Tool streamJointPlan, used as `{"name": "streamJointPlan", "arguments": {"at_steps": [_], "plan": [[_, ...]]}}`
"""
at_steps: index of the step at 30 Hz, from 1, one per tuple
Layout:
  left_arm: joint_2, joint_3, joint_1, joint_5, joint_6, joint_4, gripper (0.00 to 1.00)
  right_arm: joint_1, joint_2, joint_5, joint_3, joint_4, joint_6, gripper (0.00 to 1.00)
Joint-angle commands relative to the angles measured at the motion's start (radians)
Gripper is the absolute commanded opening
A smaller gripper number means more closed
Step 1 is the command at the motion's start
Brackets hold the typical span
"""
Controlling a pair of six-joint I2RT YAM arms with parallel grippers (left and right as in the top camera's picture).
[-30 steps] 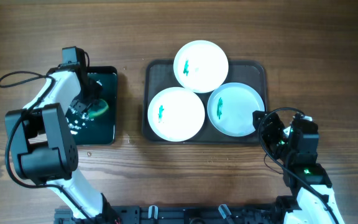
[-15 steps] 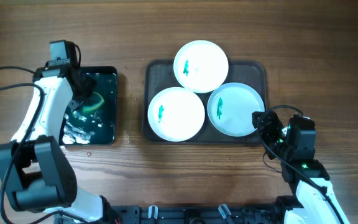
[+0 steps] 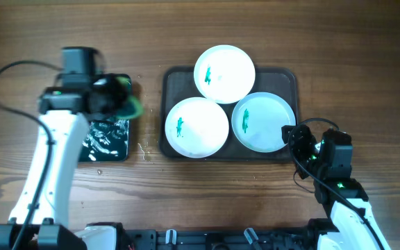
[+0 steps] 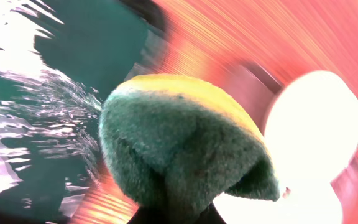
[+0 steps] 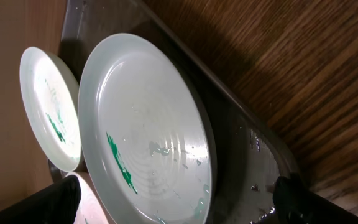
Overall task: Clean dirty plates on tray and stack at the side
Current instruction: 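Lift sponge with left gripper and move it over the front-left plate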
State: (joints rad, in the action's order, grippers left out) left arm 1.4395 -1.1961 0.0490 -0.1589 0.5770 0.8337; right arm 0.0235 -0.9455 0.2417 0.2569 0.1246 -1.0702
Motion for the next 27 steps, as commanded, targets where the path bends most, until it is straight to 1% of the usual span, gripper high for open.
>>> {"name": "streamJointPlan", "arguments": {"at_steps": [1,2,3,6,7,10,15,18,22,23,25,26,27], "plan": [[0.030,0.010,0.226,-0.091,0.147,-0.024,0.04,0.002,-0.005,-0.017,0.017,0.001,-0.006,1.00],[0.041,0.016,0.288,-0.078,0.183,-0.052,0.04,0.002,-0.005,-0.017,0.017,0.001,-0.006,1.00],[0.067,0.021,0.388,-0.029,0.253,-0.090,0.04,0.002,-0.005,-0.017,0.017,0.001,-0.005,1.00],[0.158,0.022,0.583,0.182,0.421,-0.146,0.04,0.002,-0.005,-0.019,0.017,0.005,-0.003,1.00],[0.201,0.022,0.628,0.221,0.470,-0.167,0.04,0.002,-0.005,-0.027,0.017,0.010,-0.003,1.00],[0.306,0.022,0.682,0.213,0.491,-0.242,0.04,0.002,-0.005,-0.043,0.017,0.020,-0.004,1.00],[0.445,0.022,0.693,0.227,0.509,-0.294,0.04,0.002,-0.005,-0.043,0.017,0.020,-0.003,1.00],[0.453,0.022,0.658,0.258,0.498,-0.280,0.04,0.002,-0.005,-0.043,0.017,0.023,-0.003,1.00],[0.453,0.022,0.609,0.254,0.462,-0.244,0.04,0.002,-0.005,-0.043,0.017,0.023,-0.003,1.00],[0.453,0.022,0.600,0.243,0.446,-0.243,0.04,0.002,-0.005,-0.043,0.017,0.023,-0.003,1.00],[0.448,0.021,0.575,0.132,0.369,-0.263,0.04,0.002,-0.005,-0.043,0.017,0.023,-0.003,1.00],[0.439,0.020,0.571,0.101,0.339,-0.270,0.04,0.002,-0.005,-0.043,0.017,0.023,-0.002,1.00],[0.431,0.019,0.571,0.098,0.333,-0.270,0.04,0.002,-0.005,-0.043,0.017,0.023,-0.002,1.00]]}}
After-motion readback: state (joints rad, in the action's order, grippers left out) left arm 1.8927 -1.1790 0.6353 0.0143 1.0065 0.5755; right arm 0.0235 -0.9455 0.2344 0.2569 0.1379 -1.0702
